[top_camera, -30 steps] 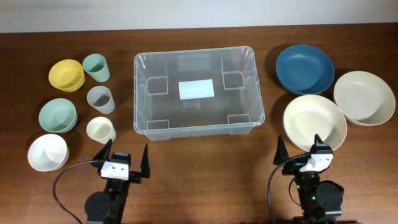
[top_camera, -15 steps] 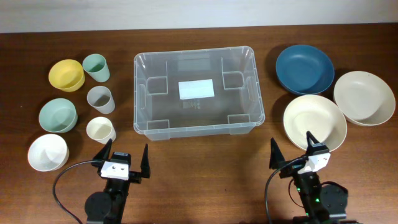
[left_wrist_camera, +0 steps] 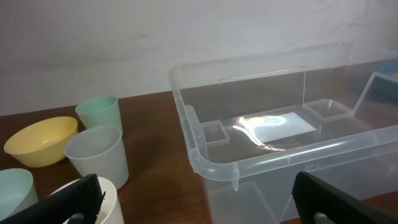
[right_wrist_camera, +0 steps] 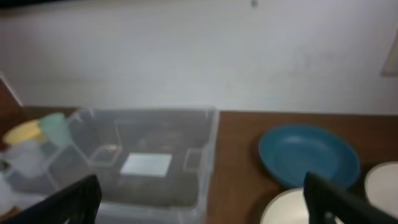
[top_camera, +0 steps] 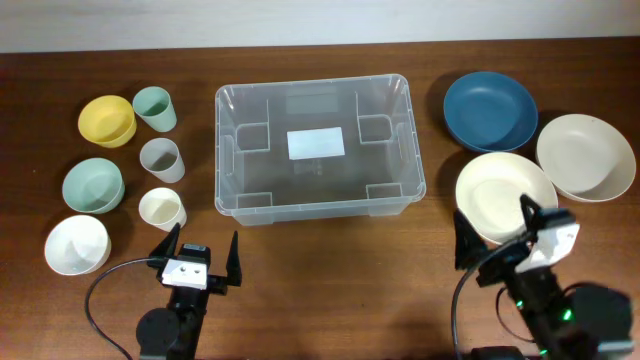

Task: Pack container
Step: 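Move the right gripper to the front cream bowl's rim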

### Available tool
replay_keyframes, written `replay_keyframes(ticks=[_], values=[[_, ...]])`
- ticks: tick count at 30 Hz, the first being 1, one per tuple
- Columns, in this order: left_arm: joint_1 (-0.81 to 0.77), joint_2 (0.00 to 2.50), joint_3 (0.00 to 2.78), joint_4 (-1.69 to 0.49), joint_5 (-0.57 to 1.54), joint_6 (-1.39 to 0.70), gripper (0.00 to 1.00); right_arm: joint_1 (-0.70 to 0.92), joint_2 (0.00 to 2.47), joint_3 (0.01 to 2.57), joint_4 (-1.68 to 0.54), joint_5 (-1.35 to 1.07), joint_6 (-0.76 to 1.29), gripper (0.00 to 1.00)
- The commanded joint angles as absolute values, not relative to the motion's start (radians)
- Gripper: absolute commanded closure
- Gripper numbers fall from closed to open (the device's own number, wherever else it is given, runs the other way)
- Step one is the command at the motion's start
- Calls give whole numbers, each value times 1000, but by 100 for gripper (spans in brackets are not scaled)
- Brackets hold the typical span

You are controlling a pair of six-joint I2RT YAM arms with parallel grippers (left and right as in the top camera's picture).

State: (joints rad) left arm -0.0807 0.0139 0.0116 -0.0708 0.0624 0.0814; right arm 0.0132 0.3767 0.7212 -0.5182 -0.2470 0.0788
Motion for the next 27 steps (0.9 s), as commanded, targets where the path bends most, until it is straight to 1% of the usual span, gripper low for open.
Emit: replay_keyframes(ticks=[1,4,9,12,17,21,23,24,26,27], values=[[-74,6,9,-76,56,68,1,20,524,864,-582,-410,83,1],[-74,6,9,-76,55,68,0,20,613,903,-607,-493,89,1],[-74,6,9,-76,55,68,0,19,717,931,-612,-469,244,1],[-74,6,9,-76,55,68,0,10,798,1020,-661,-433,324,1],[-74,6,9,-76,55,68,0,-52,921,1222,-814,-434,323,1],[-74,6,9,-76,55,68,1,-53,953,1241,-870,-442,317,1],[-74,6,9,-76,56,68,0,-55,971,1241,-876,-366,324,1],[-74,6,9,-76,56,68,0,-59,976,1241,-876,-318,368,1],[-74,6,9,-76,56,68,0,-98,988,1241,-880,-218,559,1],[-74,6,9,-76,55,68,0,-125,992,1241,-880,-210,606,1]])
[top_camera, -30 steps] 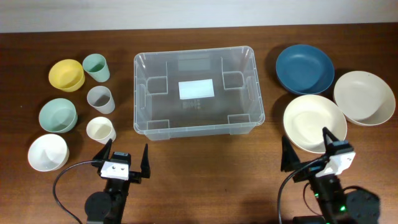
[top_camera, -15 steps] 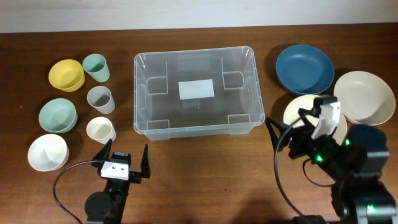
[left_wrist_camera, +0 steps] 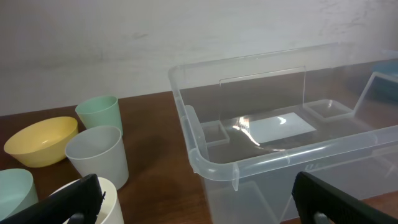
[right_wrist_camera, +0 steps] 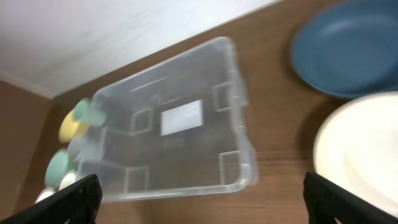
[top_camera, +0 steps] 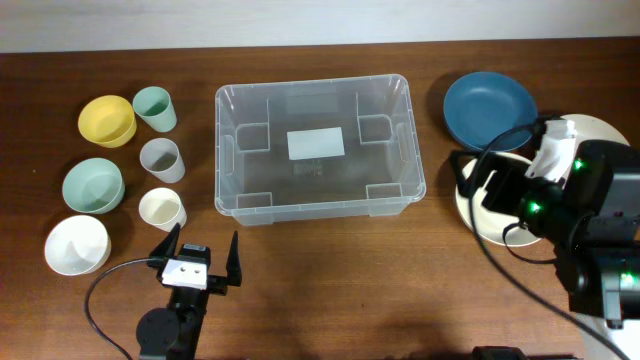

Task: Pack container
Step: 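Move the right gripper to the front cream bowl's rim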

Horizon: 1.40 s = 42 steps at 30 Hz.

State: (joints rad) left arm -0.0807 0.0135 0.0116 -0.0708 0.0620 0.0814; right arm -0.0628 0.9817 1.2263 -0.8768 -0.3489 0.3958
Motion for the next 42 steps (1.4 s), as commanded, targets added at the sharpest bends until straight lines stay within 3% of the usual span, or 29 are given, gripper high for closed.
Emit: replay_keyframes(ticks=[1,7,13,24,33,42], values=[[-74,6,9,-76,56,68,0,-166,998,1241,-880,-208,656,1],[-74,6,9,-76,55,68,1,-313,1051,1241,-920,-238,734,1],[-74,6,9,-76,55,68,0,-316,1153,1241,-991,-99,740,1],[-74,6,9,-76,56,68,1,-394,1343,1241,-972,-93,818,1],[-74,6,9,-76,56,68,0,-573,1488,1239,-1182,-74,800,1],[-74,6,9,-76,55,68,0,-607,1488,1098,-1010,-71,709,1]])
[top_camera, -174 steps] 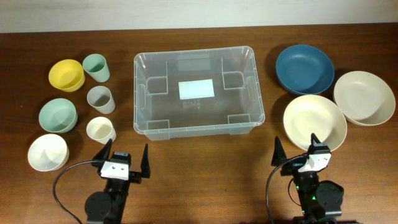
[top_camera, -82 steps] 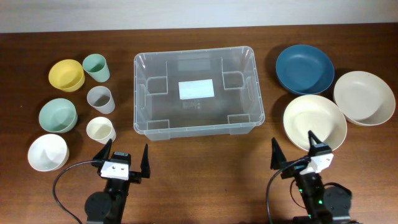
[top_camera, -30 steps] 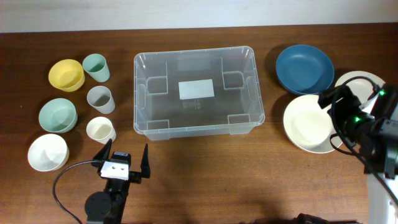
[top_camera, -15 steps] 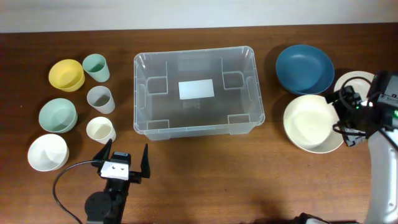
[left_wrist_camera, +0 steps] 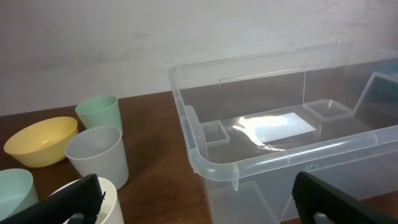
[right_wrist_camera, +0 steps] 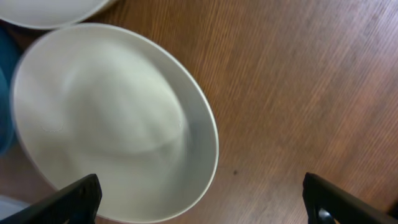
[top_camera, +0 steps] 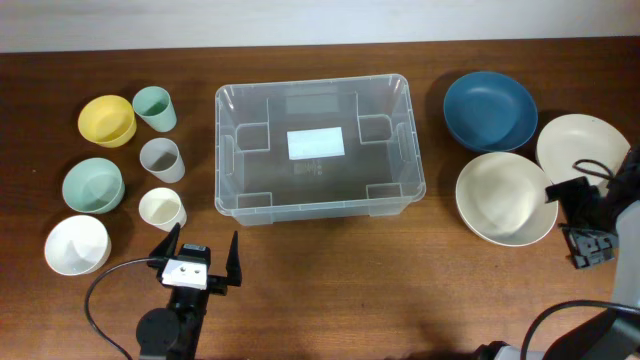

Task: Pack container
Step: 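Move the right gripper to the front cream bowl's rim, then grasp the cream bowl rim with the right gripper and lift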

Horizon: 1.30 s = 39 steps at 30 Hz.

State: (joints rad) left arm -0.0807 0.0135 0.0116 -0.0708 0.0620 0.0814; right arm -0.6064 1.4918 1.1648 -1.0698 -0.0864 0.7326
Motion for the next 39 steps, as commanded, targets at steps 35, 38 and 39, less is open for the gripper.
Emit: replay_keyframes(ticks=[35,38,39], values=[[-74,6,9,-76,56,68,0,-607,1630,939,-699,-93,606,27],[-74,6,9,-76,56,68,1,-607,1630,928,-694,-93,606,29],[-74,6,9,-76,56,68,0,-607,1630,922,-690,-93,606,29]])
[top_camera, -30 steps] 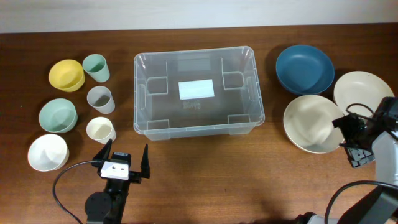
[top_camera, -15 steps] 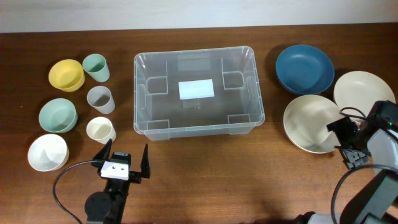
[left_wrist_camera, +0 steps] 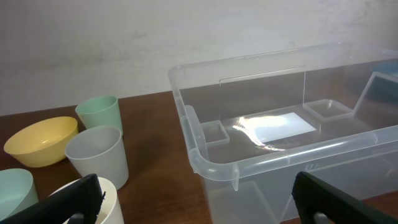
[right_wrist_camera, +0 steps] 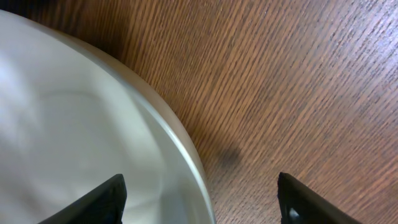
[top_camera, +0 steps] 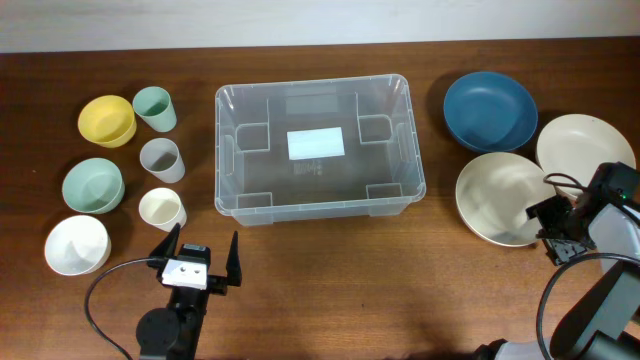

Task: Pack container
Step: 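Grasp the cream bowl rim with the right gripper and lift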

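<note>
A clear plastic container (top_camera: 318, 150) stands empty mid-table, and its near corner (left_wrist_camera: 214, 165) shows in the left wrist view. To its right lies a cream bowl (top_camera: 500, 195). My right gripper (top_camera: 552, 225) is low at that bowl's right edge and open. In the right wrist view the bowl's rim (right_wrist_camera: 186, 155) runs between the spread fingers of the right gripper (right_wrist_camera: 202, 202), one finger over the bowl and one over bare wood. My left gripper (top_camera: 195, 265) sits open at the front left, holding nothing; the left wrist view shows the left gripper (left_wrist_camera: 199, 202) beside a cream cup (left_wrist_camera: 115, 199).
A blue bowl (top_camera: 490, 108) and a white bowl (top_camera: 585, 155) lie behind the cream one. On the left are a yellow bowl (top_camera: 107, 120), green cup (top_camera: 155, 108), grey cup (top_camera: 161, 160), cream cup (top_camera: 162, 210), green bowl (top_camera: 93, 185) and white bowl (top_camera: 77, 245).
My right gripper has come down and slightly left, from above the wood beside the cream bowl to straddling its right rim, still open. The left arm and all dishes are unchanged.
My right gripper first sat at the table's front edge, looking level across the table. Then it was raised near the bowls, looking down on the container. Then it pointed down beside the cream bowl, and now it is low at the rim. The left arm never moved.
</note>
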### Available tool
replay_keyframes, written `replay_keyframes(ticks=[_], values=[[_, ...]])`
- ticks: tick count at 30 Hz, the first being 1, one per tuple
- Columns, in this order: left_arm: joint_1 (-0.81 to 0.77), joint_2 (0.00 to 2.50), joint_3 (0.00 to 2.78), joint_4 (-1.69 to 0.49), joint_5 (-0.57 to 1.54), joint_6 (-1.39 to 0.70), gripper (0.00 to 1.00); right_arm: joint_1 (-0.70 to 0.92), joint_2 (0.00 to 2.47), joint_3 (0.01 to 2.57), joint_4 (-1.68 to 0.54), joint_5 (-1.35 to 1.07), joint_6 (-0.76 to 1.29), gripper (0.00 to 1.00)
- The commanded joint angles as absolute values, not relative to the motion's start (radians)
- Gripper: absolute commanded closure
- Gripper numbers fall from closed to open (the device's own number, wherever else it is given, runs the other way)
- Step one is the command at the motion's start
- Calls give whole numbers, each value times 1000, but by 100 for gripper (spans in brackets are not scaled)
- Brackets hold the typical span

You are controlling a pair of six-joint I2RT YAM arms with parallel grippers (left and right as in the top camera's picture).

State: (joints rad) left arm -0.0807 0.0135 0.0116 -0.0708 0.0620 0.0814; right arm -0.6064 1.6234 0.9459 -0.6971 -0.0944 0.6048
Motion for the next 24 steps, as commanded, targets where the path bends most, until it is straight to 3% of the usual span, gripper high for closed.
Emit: replay_keyframes(ticks=[1,8,13,17,20,24], values=[[-74,6,9,-76,55,68,0,-607,1630,917,-687,-93,606,29],[-74,6,9,-76,56,68,0,-607,1630,880,-657,-94,606,32],[-74,6,9,-76,55,68,0,-607,1630,880,-653,-96,607,56],[-74,6,9,-76,55,68,0,-607,1630,880,-656,-96,607,63],[-74,6,9,-76,56,68,0,-607,1630,879,-665,-96,607,84],[-74,6,9,-76,56,68,0,-607,1630,879,-669,-96,607,90]])
